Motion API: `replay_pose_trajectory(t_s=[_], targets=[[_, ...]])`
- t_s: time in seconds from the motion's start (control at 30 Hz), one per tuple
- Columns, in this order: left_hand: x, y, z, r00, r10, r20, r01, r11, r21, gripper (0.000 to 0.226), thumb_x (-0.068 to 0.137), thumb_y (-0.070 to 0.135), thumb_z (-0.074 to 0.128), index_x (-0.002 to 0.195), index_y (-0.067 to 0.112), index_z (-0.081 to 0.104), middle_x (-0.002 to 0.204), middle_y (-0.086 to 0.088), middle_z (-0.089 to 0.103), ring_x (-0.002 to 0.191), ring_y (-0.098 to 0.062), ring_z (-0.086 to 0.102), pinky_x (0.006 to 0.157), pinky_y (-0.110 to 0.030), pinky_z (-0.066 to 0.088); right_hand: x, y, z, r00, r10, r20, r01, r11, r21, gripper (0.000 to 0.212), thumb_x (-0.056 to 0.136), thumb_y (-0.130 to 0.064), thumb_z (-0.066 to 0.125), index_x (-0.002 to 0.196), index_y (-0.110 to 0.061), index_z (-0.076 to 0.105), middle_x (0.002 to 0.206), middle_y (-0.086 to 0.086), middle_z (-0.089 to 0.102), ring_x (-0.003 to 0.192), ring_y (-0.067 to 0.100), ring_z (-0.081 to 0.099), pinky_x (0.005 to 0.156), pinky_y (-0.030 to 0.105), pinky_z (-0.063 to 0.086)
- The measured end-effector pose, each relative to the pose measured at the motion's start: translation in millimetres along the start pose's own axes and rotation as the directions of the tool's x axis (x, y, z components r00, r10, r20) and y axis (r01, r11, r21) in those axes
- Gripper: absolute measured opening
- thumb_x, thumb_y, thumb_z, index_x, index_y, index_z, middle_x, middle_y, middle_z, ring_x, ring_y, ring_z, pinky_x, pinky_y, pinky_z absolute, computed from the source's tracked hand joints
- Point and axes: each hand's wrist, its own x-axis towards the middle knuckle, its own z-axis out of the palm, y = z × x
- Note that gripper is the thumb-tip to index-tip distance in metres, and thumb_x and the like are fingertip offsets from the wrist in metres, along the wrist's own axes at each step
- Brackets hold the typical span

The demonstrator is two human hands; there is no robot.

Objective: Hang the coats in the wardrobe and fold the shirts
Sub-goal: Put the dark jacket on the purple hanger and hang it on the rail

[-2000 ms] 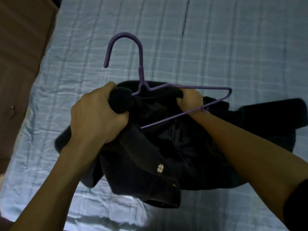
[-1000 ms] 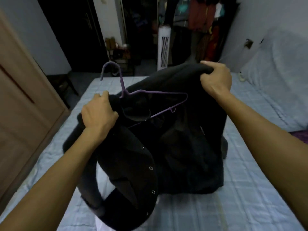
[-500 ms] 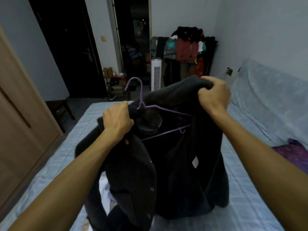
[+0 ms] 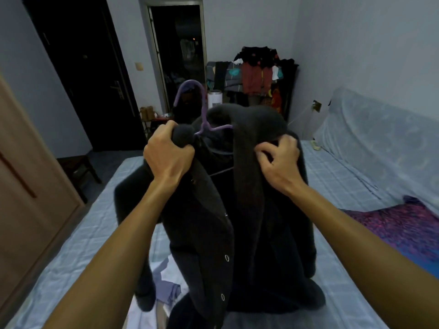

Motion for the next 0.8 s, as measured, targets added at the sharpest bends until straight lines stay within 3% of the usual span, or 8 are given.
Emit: replay_pose_trajectory(t_s=[0.1,0.17,0.23,0.3,0.4,0.53,0.67,0.8], targets=[[5,0,3,0.996,0.086,0.018,-0.086,0.996,0.007,0.013,0.068,0.019,0.065,0.077,0.017,0.056,0.076,0.001,0.058,0.064,-0.017,0.051,0.057,-0.028,0.036,9,13,-15,0.979,0.003,-0.205,0.007,0.999,0.050,0.011,0.081,-0.021,0.061,0.089,-0.014,0.065,0.098,0.008,0.046,0.095,0.015,0.044,0.087,0.036,0.043],[7,-3,6,0.994,0.111,0.023,-0.111,0.994,0.002,0.014,0.068,0.018,0.066,0.077,0.018,0.056,0.076,0.002,0.058,0.064,-0.015,0.050,0.057,-0.027,0.036,17,28,-22,0.964,0.052,-0.260,-0.042,0.998,0.044,0.034,0.076,-0.027,0.064,0.105,-0.009,0.057,0.108,0.012,0.050,0.100,0.010,0.043,0.091,0.027,0.038],[6,-4,10,0.992,0.122,0.020,-0.122,0.992,-0.017,0.013,0.068,0.019,0.067,0.076,0.018,0.056,0.075,0.002,0.058,0.063,-0.013,0.050,0.056,-0.026,0.036,25,46,-26,0.993,0.080,-0.087,-0.081,0.997,-0.007,0.042,0.077,-0.034,0.056,0.115,-0.016,0.054,0.116,0.013,0.055,0.110,0.023,0.050,0.092,0.034,0.039],[5,-2,15,0.992,0.122,0.021,-0.121,0.992,-0.030,0.014,0.068,0.019,0.068,0.075,0.018,0.056,0.073,0.003,0.058,0.062,-0.012,0.049,0.056,-0.025,0.035,24,53,-26,0.988,0.080,0.129,-0.079,0.997,-0.012,0.040,0.081,-0.036,0.041,0.106,-0.014,0.063,0.103,0.019,0.064,0.096,0.035,0.060,0.077,0.037,0.044],[4,-4,19,0.994,0.106,0.020,-0.105,0.994,-0.031,0.013,0.068,0.019,0.069,0.077,0.018,0.058,0.075,0.003,0.059,0.063,-0.012,0.051,0.057,-0.025,0.037,21,59,-24,0.999,0.014,0.050,-0.014,1.000,-0.003,0.041,0.083,-0.026,0.041,0.100,0.000,0.068,0.090,0.024,0.068,0.080,0.039,0.063,0.067,0.030,0.037],[6,-7,16,0.982,0.181,0.045,-0.182,0.983,0.004,0.014,0.067,0.018,0.067,0.078,0.017,0.059,0.076,0.002,0.058,0.064,-0.015,0.051,0.057,-0.026,0.036,20,46,-30,1.000,0.003,-0.013,-0.002,0.999,0.048,0.032,0.082,-0.026,0.047,0.092,-0.005,0.069,0.085,0.017,0.071,0.075,0.030,0.063,0.063,0.029,0.039],[2,-4,20,0.882,0.374,0.286,-0.420,0.900,0.118,0.022,0.065,0.024,0.063,0.085,0.018,0.055,0.082,-0.001,0.056,0.067,-0.029,0.058,0.054,-0.034,0.044,42,-1,-33,0.987,-0.042,-0.155,0.061,0.991,0.118,0.016,0.090,-0.018,0.054,0.092,-0.011,0.070,0.083,0.005,0.071,0.073,0.008,0.056,0.060,0.025,0.038],[-5,-2,24,0.886,0.334,0.323,-0.388,0.914,0.118,0.025,0.067,0.020,0.068,0.089,0.016,0.058,0.084,-0.003,0.056,0.068,-0.031,0.059,0.054,-0.031,0.039,72,-53,-43,0.957,-0.129,-0.260,0.192,0.953,0.235,0.021,0.095,-0.021,0.052,0.096,-0.015,0.072,0.083,-0.013,0.064,0.075,-0.002,0.056,0.064,0.007,0.038]])
